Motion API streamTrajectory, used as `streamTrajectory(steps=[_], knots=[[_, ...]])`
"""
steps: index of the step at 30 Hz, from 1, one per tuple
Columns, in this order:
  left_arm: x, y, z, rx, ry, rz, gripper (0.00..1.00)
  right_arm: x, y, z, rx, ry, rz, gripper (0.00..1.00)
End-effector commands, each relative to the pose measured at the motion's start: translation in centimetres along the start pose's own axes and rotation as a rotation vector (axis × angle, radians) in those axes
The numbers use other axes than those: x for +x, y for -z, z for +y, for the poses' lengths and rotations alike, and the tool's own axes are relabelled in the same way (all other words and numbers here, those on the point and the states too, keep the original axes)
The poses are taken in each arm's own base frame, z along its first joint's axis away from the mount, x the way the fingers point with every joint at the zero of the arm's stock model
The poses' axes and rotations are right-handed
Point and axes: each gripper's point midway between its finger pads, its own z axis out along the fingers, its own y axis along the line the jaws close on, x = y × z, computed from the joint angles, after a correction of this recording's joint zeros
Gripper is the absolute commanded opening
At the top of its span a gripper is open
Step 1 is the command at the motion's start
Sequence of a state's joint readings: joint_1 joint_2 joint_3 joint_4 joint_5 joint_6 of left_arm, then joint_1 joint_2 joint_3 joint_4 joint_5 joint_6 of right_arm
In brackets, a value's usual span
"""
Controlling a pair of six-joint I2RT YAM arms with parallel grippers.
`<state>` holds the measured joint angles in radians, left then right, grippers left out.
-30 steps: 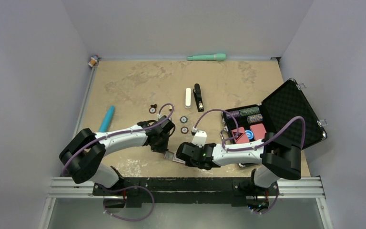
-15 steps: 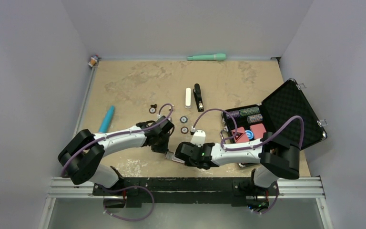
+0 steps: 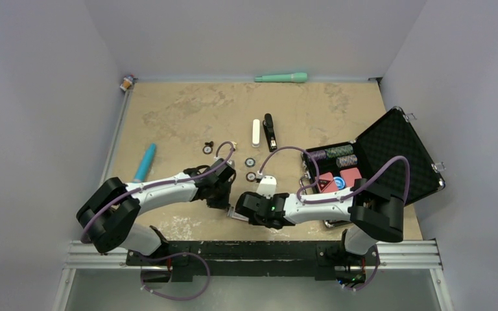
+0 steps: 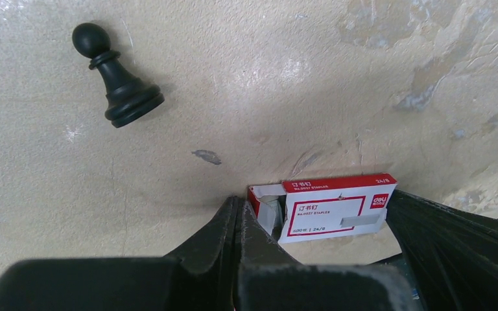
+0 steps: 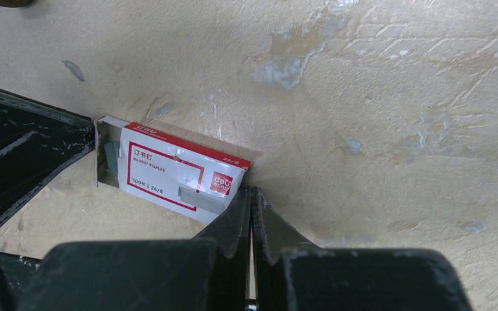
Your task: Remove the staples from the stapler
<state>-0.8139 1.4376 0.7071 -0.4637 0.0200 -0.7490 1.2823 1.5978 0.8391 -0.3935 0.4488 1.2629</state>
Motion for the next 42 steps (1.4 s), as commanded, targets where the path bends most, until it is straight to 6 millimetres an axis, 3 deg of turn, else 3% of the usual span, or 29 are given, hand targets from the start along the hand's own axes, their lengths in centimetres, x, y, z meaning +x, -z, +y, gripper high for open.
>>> streamTrajectory(steps=[1, 33, 42], knots=[[1.9, -0.5, 1.0, -0.023, 0.012, 0.054, 0.00, -0.9, 0.2, 1.9, -0.035, -0.003, -0.017, 0.00], [2.3, -0.4, 0.1, 0.045, 0.037, 0.057, 0.00, -1.4, -0.2, 3.4, -0.041, 0.023, -0.027, 0.00], [1.2, 1.3, 2.0, -0.083, 0.015, 0.019, 0.00, -1.1, -0.1, 2.4, -0.029, 0.024, -0.023, 0.00]])
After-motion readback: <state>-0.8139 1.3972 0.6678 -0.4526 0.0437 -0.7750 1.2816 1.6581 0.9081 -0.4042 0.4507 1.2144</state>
